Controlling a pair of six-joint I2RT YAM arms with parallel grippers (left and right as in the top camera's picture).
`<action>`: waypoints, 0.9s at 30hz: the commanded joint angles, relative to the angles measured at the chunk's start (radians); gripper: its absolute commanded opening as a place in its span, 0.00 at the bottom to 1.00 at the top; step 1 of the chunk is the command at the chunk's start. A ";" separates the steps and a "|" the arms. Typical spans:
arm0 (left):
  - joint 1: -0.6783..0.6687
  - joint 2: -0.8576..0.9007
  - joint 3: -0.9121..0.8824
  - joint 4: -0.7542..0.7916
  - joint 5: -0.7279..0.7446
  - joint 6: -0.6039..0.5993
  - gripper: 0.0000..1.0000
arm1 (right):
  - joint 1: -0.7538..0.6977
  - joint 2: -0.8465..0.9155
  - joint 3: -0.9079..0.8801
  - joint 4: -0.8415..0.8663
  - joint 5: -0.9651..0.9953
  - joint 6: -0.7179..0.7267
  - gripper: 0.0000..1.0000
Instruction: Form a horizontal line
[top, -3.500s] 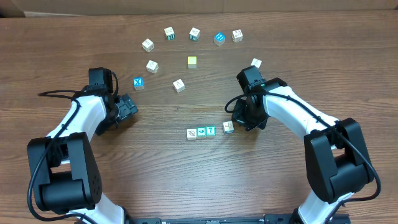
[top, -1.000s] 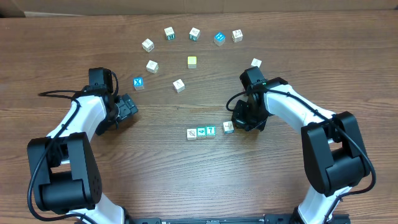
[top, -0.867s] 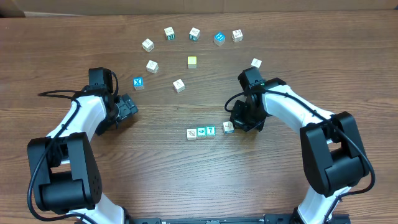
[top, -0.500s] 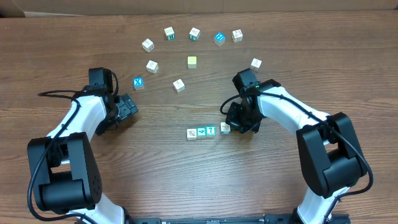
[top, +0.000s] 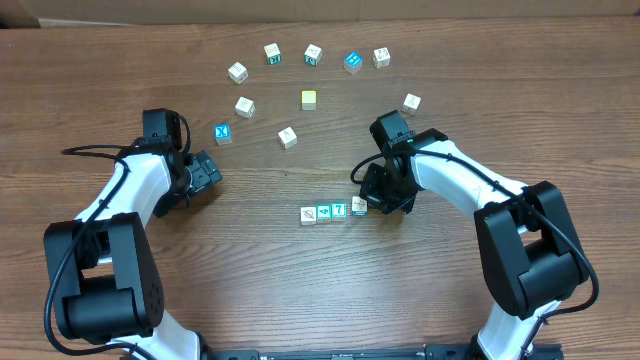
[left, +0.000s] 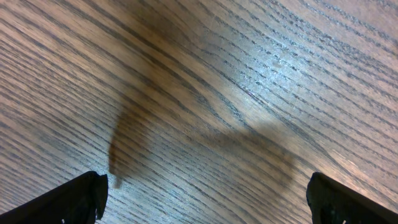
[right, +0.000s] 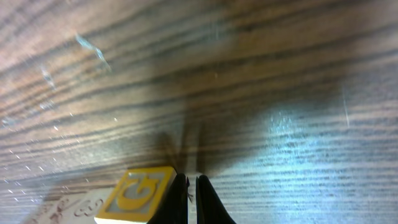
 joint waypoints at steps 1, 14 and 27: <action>0.002 0.011 -0.004 0.000 -0.006 0.003 0.99 | -0.020 0.004 -0.006 0.016 0.016 0.016 0.04; 0.002 0.011 -0.004 0.000 -0.006 0.003 1.00 | -0.001 0.004 -0.006 0.068 -0.010 -0.015 0.04; 0.002 0.011 -0.004 0.000 -0.006 0.003 1.00 | 0.029 0.004 -0.006 0.056 -0.010 -0.017 0.04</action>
